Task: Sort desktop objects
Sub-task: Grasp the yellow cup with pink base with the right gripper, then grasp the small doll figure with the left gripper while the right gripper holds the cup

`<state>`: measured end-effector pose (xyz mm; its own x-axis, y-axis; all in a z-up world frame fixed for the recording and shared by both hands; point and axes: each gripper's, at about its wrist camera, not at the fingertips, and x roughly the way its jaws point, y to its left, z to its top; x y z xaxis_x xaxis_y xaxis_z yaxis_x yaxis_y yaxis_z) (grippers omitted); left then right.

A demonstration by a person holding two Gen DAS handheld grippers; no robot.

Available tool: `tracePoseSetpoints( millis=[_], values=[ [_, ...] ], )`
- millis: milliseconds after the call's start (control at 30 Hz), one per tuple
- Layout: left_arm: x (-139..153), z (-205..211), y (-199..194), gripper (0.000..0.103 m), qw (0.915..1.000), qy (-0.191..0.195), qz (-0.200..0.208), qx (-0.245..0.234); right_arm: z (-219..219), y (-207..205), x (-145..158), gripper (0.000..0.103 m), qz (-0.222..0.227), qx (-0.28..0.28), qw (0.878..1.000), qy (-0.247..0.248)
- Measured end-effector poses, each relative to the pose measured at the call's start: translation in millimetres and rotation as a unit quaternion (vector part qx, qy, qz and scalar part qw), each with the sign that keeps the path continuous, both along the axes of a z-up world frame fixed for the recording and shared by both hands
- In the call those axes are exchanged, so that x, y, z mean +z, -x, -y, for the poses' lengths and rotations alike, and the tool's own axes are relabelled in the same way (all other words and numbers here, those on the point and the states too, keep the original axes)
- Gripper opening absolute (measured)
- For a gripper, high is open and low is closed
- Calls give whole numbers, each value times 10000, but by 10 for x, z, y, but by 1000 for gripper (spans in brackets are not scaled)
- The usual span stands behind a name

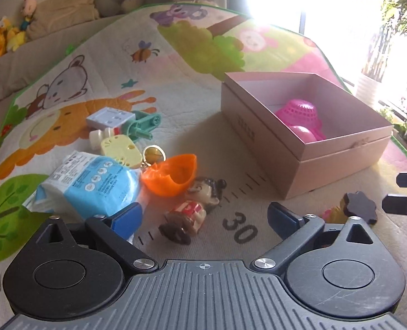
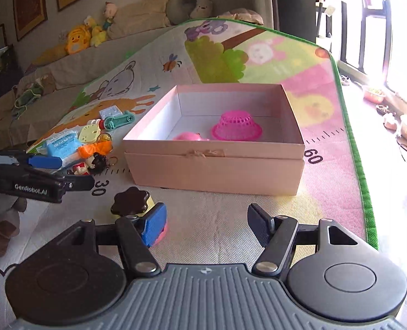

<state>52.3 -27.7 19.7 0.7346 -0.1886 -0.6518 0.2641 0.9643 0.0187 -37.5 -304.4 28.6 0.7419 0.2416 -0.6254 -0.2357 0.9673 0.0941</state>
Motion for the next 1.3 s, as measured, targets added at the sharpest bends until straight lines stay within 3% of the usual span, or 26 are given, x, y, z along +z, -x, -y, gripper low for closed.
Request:
tracePoseSetpoints(
  millis=[33, 167, 300, 433, 567, 633, 700, 767, 800, 900, 933, 967, 1100, 1267, 1300],
  values=[
    [-15, 27, -38, 74, 10000, -81, -31, -21, -23, 4, -21, 66, -15, 48, 10000, -4],
    [-98, 67, -68, 67, 9994, -342, -52, -100, -117, 52, -66, 73, 32, 208, 9998, 4],
    [-109, 43, 55, 34, 9981, -566, 125, -190, -155, 56, -86, 75, 30, 200, 9998, -9],
    [-59, 13, 336, 33, 9960, -535, 44, -718, -170, 40, -104, 75, 1, 183, 9998, 11],
    [-25, -14, 639, 39, 9919, -676, 176, -1058, -172, 63, -114, 79, 0, 174, 9998, 1],
    [-22, -34, 669, 58, 9899, -1063, 416, -841, -189, 65, -112, 82, 9, 178, 9998, 16],
    [-21, -80, 616, 67, 9856, -1459, 657, -544, -211, 70, -108, 84, 15, 206, 9998, 34],
    [-9, -153, 550, 69, 9821, -1712, 746, -233, -237, 85, -96, 85, 45, 230, 9997, 51],
    [16, -204, 521, 70, 9836, -1649, 710, -141, -250, 104, -87, 86, 68, 237, 9997, 60],
    [145, -331, 524, 90, 9962, -695, 338, -389, -268, 127, -76, 88, 125, 245, 9996, 83],
    [177, -331, 551, 96, 9978, -369, 263, -486, -269, 123, -76, 88, 122, 253, 9996, 79],
    [184, -286, 573, 97, 9978, -260, 255, -562, -270, 114, -80, 88, 110, 259, 9996, 70],
    [75, -66, 462, 97, 9965, -705, 337, -304, -303, 116, -91, 89, 124, 306, 9994, 143],
    [-5, -107, 202, 96, 9988, -484, 89, 6, -333, 187, -73, 89, 231, 465, 9983, 273],
    [-16, -109, 186, 92, 9988, -477, 74, 24, -343, 180, -75, 89, 216, 513, 9980, 293]
  ],
)
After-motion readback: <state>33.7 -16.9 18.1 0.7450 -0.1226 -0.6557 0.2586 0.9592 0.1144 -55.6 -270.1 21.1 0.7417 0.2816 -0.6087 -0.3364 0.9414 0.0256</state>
